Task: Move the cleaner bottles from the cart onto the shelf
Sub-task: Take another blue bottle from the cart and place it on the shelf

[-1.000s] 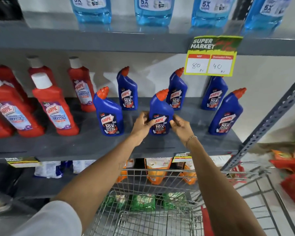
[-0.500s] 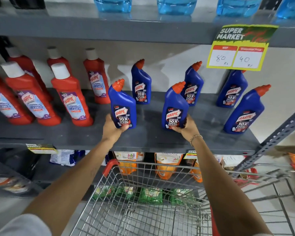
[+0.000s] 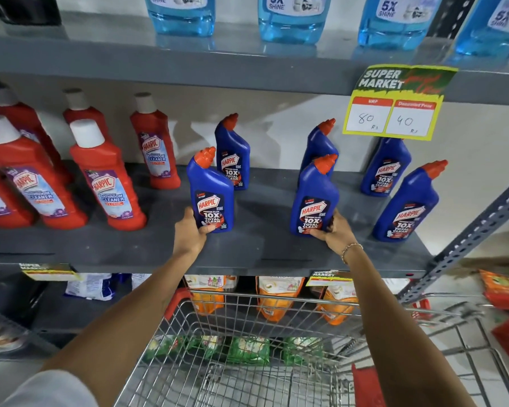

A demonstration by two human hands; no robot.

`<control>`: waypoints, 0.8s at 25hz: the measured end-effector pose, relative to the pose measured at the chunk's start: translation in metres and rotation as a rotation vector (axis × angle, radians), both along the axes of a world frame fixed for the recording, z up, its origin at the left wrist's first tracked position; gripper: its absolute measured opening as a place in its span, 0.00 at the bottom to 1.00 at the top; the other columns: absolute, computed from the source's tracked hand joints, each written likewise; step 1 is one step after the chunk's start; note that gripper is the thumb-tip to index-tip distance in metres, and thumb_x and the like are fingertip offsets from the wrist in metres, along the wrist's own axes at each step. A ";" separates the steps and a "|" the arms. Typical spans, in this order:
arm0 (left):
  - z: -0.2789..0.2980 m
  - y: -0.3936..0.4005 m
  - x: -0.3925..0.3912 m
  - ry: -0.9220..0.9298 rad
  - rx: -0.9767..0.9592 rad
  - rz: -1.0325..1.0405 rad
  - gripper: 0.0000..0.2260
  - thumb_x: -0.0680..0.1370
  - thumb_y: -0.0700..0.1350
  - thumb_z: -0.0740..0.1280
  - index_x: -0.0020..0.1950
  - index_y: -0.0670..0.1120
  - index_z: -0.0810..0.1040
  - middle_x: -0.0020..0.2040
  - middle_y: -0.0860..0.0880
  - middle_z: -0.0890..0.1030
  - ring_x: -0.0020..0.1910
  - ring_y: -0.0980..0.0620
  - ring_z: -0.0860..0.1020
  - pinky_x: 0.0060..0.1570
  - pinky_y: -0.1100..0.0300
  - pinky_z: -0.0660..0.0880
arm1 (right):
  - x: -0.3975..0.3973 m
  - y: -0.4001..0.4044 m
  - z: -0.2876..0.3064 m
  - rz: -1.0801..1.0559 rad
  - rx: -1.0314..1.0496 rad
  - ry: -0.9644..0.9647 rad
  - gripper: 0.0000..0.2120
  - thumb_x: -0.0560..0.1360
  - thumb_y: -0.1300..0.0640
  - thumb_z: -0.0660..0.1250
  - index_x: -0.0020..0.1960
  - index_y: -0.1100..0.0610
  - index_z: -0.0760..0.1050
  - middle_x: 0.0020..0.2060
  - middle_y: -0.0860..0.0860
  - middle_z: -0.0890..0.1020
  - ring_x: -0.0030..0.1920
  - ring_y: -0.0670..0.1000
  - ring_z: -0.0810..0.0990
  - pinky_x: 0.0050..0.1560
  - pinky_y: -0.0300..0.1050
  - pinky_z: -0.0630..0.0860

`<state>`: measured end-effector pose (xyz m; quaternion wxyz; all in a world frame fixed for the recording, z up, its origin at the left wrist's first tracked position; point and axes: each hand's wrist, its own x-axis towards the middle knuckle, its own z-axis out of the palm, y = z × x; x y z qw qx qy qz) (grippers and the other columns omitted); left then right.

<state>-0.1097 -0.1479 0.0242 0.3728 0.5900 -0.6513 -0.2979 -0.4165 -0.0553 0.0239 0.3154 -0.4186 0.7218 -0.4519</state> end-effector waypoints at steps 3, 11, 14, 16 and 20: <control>-0.003 0.000 -0.011 0.002 -0.008 -0.023 0.17 0.72 0.39 0.70 0.57 0.36 0.69 0.55 0.37 0.80 0.55 0.38 0.78 0.48 0.57 0.69 | -0.021 0.006 -0.002 -0.023 0.012 0.010 0.31 0.63 0.66 0.75 0.63 0.54 0.68 0.59 0.56 0.79 0.59 0.56 0.77 0.64 0.60 0.72; -0.003 0.001 -0.014 -0.021 -0.017 -0.043 0.18 0.72 0.39 0.70 0.57 0.36 0.68 0.55 0.37 0.80 0.55 0.38 0.78 0.49 0.56 0.70 | -0.036 0.002 -0.009 -0.028 0.004 0.005 0.32 0.62 0.67 0.76 0.61 0.53 0.68 0.58 0.57 0.79 0.60 0.57 0.77 0.64 0.62 0.72; -0.004 0.000 -0.014 -0.032 -0.021 -0.035 0.18 0.72 0.39 0.70 0.57 0.37 0.68 0.55 0.37 0.80 0.55 0.37 0.78 0.51 0.53 0.72 | -0.039 -0.001 -0.012 -0.016 0.012 0.002 0.33 0.62 0.67 0.75 0.64 0.54 0.67 0.59 0.57 0.79 0.60 0.57 0.77 0.64 0.61 0.72; -0.005 0.000 -0.014 -0.034 -0.017 -0.032 0.18 0.72 0.39 0.70 0.57 0.36 0.68 0.55 0.37 0.80 0.55 0.37 0.78 0.50 0.54 0.71 | -0.041 0.000 -0.015 0.005 0.022 0.008 0.33 0.63 0.66 0.75 0.63 0.53 0.67 0.59 0.56 0.79 0.60 0.56 0.77 0.64 0.62 0.72; -0.003 0.001 -0.019 -0.031 0.004 -0.056 0.18 0.73 0.39 0.69 0.58 0.37 0.68 0.55 0.38 0.80 0.55 0.38 0.77 0.48 0.56 0.70 | -0.033 0.009 -0.015 0.007 -0.005 -0.055 0.34 0.66 0.72 0.70 0.68 0.57 0.61 0.59 0.53 0.76 0.62 0.55 0.74 0.66 0.59 0.70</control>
